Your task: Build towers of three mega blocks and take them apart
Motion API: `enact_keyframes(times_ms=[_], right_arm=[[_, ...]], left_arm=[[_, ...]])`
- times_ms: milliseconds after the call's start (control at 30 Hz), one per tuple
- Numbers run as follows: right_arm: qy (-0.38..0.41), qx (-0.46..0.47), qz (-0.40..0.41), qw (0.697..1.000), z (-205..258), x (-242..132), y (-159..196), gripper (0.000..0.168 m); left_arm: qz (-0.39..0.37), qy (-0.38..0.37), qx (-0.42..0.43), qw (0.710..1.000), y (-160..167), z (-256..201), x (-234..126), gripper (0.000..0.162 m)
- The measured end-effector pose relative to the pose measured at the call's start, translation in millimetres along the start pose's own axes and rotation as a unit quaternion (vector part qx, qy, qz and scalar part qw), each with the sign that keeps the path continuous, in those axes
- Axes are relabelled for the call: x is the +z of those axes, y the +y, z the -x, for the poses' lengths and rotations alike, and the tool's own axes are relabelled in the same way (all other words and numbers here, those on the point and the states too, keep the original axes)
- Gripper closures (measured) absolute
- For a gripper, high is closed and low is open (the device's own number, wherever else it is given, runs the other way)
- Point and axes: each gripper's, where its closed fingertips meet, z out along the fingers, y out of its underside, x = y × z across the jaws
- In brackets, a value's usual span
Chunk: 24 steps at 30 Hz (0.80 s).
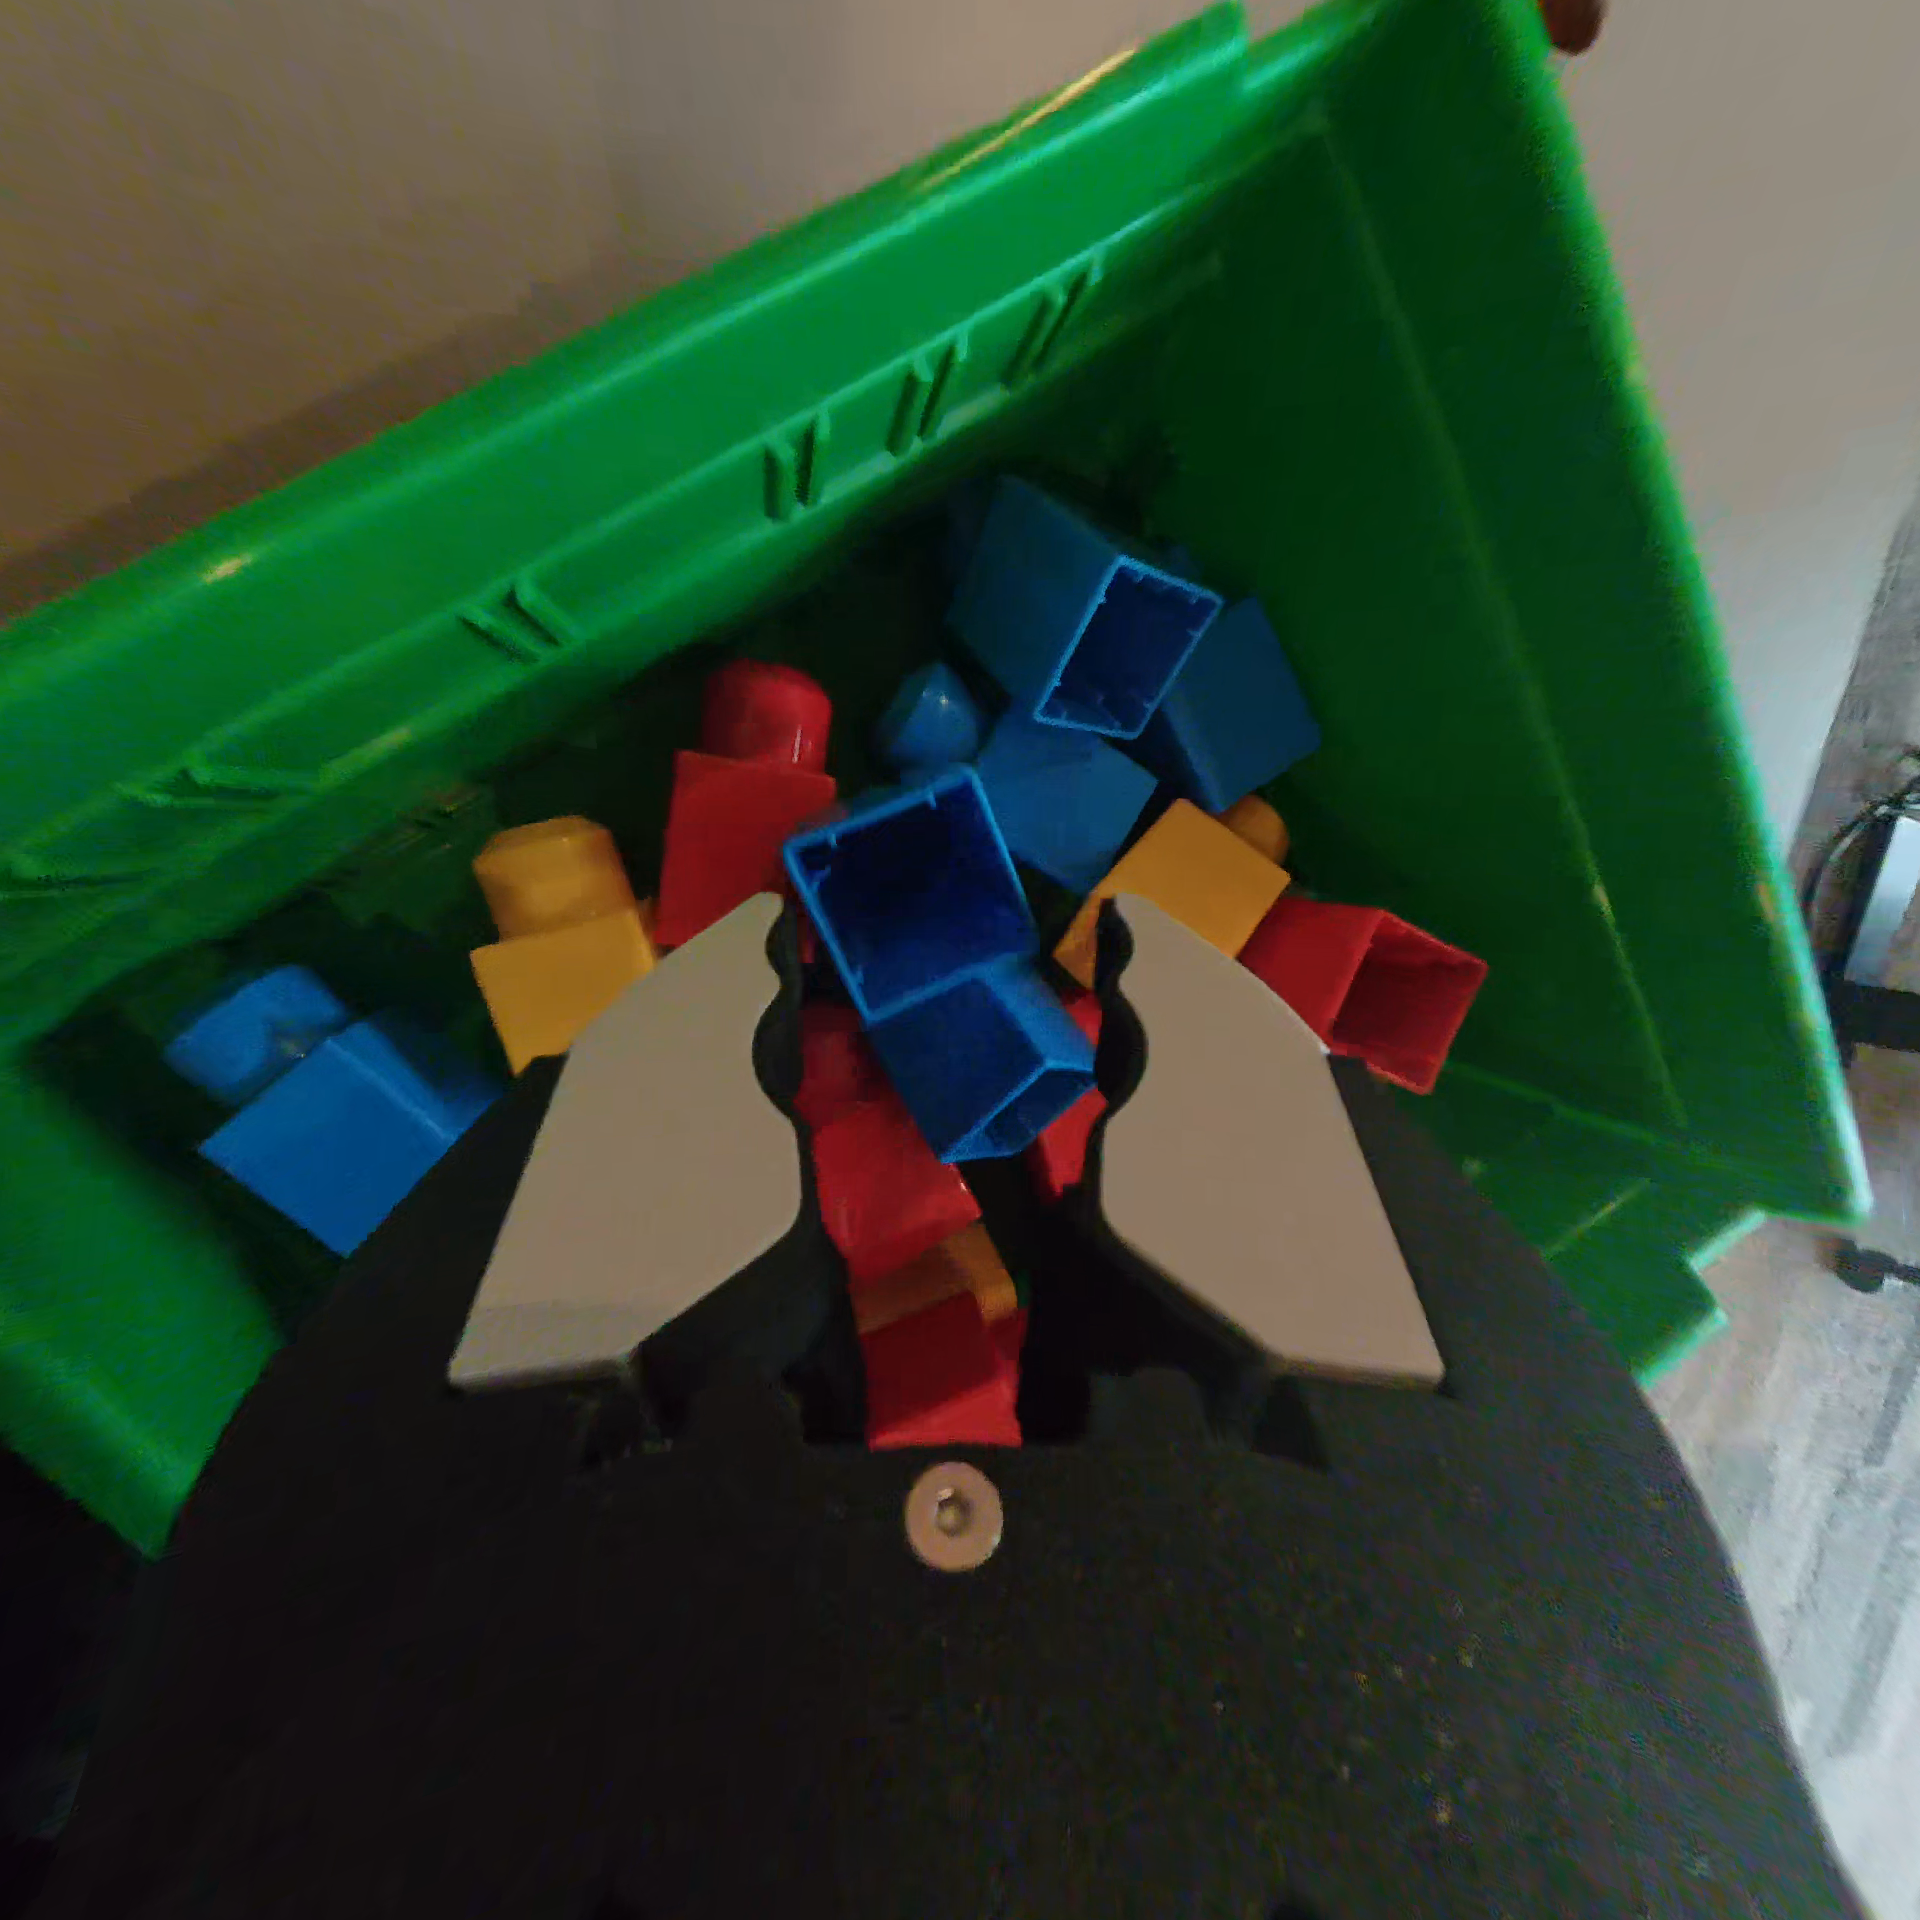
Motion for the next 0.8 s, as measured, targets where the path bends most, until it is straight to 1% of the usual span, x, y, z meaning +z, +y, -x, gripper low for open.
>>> enact_keyframes(times_ms=[67, 133, 200, 233, 267, 300, 333, 400, 467, 533, 567, 600, 633, 733, 800], right_arm=[[0.013, 0.009, -0.025, 1.000, -2.8, -15.4, -9.2, 0.112], [0.022, -0.007, -0.080, 0.997, 2.4, -42.0, -28.3, 0.113], [0.013, -0.047, -0.175, 0.983, 22.8, -80.4, -60.6, 0.115], [-0.006, -0.075, -0.235, 0.969, 41.9, -103.6, -79.6, 0.117], [-0.036, -0.109, -0.297, 0.948, 67.1, -128.7, -98.0, 0.118], [-0.074, -0.149, -0.357, 0.919, 97.9, -154.6, -113.3, 0.118], [-0.120, -0.195, -0.408, 0.884, 133.0, -180.2, -123.6, 0.118], [-0.207, -0.295, -0.476, 0.802, 205.5, -224.4, -128.4, 0.118], [-0.268, -0.381, -0.513, 0.721, 271.3, -255.7, -121.8, 0.118], [-0.317, -0.444, -0.533, 0.647, 329.4, -275.5, -110.0, 0.119], [-0.334, -0.466, -0.536, 0.620, 353.7, -280.3, -104.3, 0.120], [-0.340, -0.485, -0.534, 0.603, 373.5, -280.8, -100.0, 0.120], [-0.334, -0.502, -0.528, 0.598, 388.1, -276.8, -98.1, 0.120], [-0.294, -0.520, -0.525, 0.606, 406.7, -261.9, -105.0, 0.121], [-0.302, -0.509, -0.531, 0.607, 412.0, -260.6, -108.7, 0.123]], left_arm=[[-0.003, -0.003, -0.002, 1.000, -0.3, 1.3, -1.8, 0.125], [-0.008, -0.005, -0.004, 1.000, -0.7, 2.1, -3.5, 0.125], [-0.015, -0.006, -0.006, 1.000, -1.7, 2.5, -5.1, 0.125], [-0.018, -0.006, -0.007, 1.000, -2.4, 2.6, -5.9, 0.125], [-0.022, -0.006, -0.008, 1.000, -3.3, 2.6, -6.9, 0.125], [-0.026, -0.005, -0.008, 1.000, -4.5, 2.3, -7.7, 0.125], [-0.031, -0.004, -0.008, 0.999, -6.0, 1.8, -8.6, 0.125], [-0.042, 0.001, -0.008, 0.999, -9.8, 0.2, -10.3, 0.125], [-0.052, 0.007, -0.006, 0.999, -13.6, -2.1, -11.2, 0.125], [-0.057, 0.015, -0.003, 0.998, -16.9, -5.2, -10.8, 0.125], [-0.057, 0.019, -0.001, 0.998, -18.1, -6.9, -10.1, 0.125], [-0.057, 0.023, 0.002, 0.998, -19.1, -8.5, -9.1, 0.125], [-0.055, 0.027, 0.004, 0.998, -20.1, -10.2, -8.1, 0.125], [-0.053, 0.040, 0.013, 0.998, -23.7, -15.8, -4.1, 0.125], [-0.052, 0.049, 0.019, 0.997, -26.7, -19.8, -1.0, 0.125]])
